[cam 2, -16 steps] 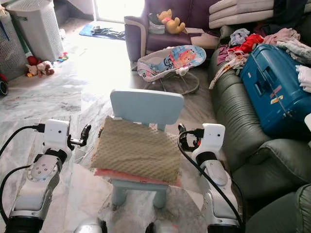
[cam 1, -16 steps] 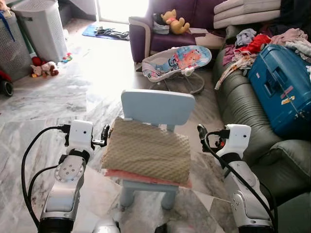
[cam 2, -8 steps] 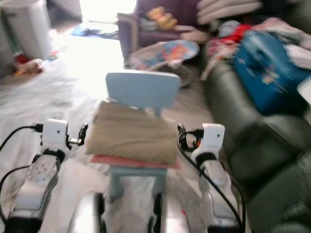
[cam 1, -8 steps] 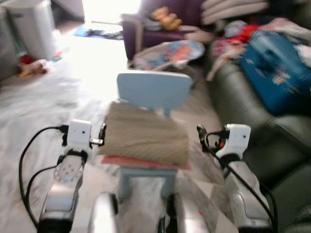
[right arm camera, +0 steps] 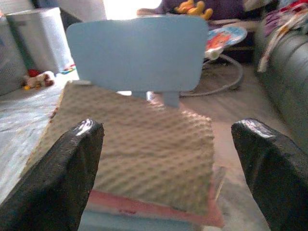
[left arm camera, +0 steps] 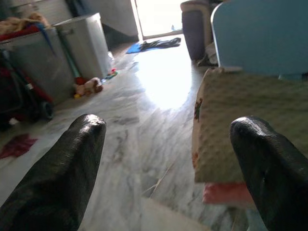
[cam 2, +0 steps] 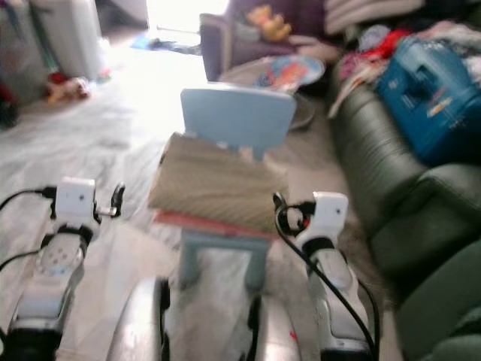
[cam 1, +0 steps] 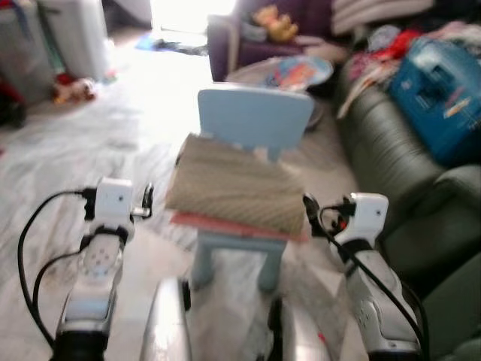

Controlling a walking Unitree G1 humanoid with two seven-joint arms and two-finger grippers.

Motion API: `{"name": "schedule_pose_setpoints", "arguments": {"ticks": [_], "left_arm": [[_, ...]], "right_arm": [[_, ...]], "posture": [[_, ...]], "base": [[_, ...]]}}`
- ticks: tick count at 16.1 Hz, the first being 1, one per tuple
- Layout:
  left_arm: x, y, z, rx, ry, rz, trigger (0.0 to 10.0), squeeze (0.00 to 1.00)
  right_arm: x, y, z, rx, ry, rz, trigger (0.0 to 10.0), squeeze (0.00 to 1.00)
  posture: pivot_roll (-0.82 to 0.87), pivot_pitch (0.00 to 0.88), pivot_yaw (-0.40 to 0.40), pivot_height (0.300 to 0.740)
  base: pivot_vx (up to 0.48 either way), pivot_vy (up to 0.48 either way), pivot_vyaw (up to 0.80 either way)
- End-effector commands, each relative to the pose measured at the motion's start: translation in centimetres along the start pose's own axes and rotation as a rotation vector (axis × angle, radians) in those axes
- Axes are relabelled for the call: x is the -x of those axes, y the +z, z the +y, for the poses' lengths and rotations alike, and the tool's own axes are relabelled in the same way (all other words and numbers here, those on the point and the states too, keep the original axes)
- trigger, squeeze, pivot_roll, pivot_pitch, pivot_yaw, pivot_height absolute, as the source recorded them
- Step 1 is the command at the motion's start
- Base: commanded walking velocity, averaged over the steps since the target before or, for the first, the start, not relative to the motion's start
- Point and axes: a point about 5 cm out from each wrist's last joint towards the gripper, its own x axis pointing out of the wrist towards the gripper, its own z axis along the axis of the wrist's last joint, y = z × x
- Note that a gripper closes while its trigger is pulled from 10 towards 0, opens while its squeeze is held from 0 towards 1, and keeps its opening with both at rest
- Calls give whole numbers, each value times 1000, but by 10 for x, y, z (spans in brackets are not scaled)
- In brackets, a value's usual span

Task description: Move the pillow to the sofa

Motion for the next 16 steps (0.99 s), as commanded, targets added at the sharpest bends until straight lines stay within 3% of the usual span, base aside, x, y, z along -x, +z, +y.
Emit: {"name": "schedule_pose_setpoints", "arguments": {"ticks": [1, 6, 9, 16], "left_arm": [[-2, 4, 0, -4, 1, -13, 10000, 0], [-2, 4, -3, 3, 0, -13, 10000, 0], [-2, 6, -5, 7, -19, -26, 10000, 0], [-1, 5, -6, 14, -25, -26, 10000, 0]], "right_arm": [[-1, 5, 0, -3, 6, -19, 10000, 0], [-1, 5, 0, -3, 14, -15, 10000, 0], [-2, 5, 0, -4, 21, -15, 10000, 0], [-3, 6, 1, 0, 38, -13, 10000, 0]], "posture": [[-16, 0, -78, 618], [-18, 0, -80, 573], [-19, 0, -80, 573], [-22, 0, -84, 573]], "base": [[0, 0, 0], [0, 0, 0], [0, 0, 0], [408, 0, 0]]}}
